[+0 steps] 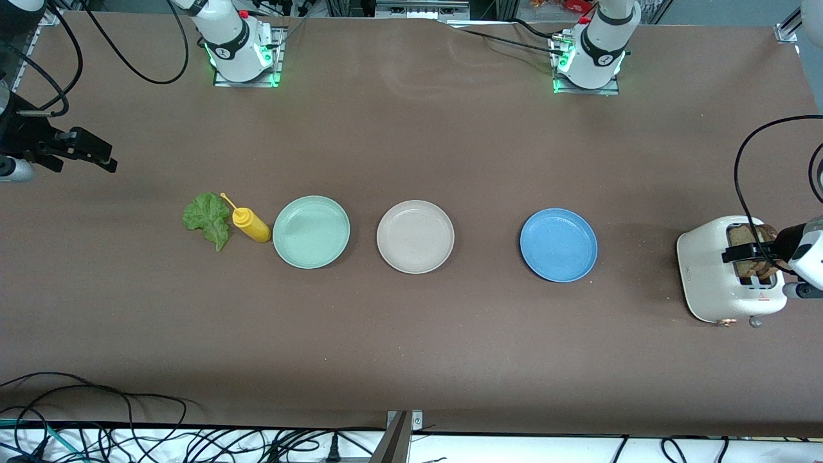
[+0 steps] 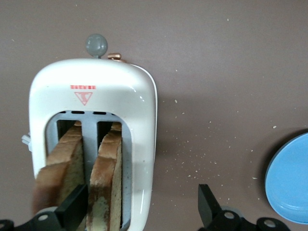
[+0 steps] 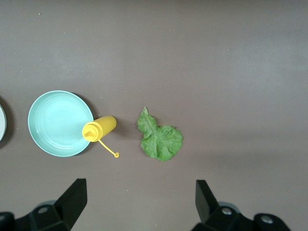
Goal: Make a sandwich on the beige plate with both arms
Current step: 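Lower the left gripper onto the outer bread slice and close it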
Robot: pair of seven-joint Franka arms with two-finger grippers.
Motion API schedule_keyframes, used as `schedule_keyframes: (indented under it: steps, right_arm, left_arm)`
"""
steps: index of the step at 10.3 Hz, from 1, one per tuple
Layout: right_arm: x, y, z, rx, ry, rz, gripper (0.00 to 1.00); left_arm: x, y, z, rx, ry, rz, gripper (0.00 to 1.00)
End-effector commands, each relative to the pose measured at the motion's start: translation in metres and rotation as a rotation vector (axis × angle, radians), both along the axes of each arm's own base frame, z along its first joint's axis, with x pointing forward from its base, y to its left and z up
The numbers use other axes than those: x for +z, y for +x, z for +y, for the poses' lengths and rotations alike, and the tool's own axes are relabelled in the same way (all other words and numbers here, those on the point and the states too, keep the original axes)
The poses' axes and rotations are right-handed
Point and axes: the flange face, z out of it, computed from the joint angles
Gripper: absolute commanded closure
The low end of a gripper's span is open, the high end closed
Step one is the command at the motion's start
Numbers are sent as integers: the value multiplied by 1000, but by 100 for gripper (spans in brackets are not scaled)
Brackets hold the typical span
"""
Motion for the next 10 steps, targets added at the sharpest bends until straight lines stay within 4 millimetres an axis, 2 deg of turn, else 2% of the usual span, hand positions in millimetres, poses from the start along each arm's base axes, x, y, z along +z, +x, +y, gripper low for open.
schedule_keyframes:
  steps: [1,4,6,7,8,9,10]
  right_arm:
    - [4,-1,1,-6,12,2,0]
    - [4,-1,0,-6,12,2,0]
    - [4,-1,0,-6,12,2,0]
    - [4,-1,0,-6,12,2,0]
    - [4,-1,0,-6,12,2,0]
    - [4,-1,0,-6,12,2,0]
    - [4,-1,0,-6,12,2,0]
  left_arm:
    - [-5,8,-1,9,19,5,0]
    - [-12,9,9,4,24,-9,0]
    - [-13,8,12,-32,94,10,0]
    - [-13,8,14,-34,98,13,3]
    - [-14,7,15,-31,96,14,21]
    - [-16,7,15,-29,95,18,54]
    - [-16,6,16,-28,92,19,83]
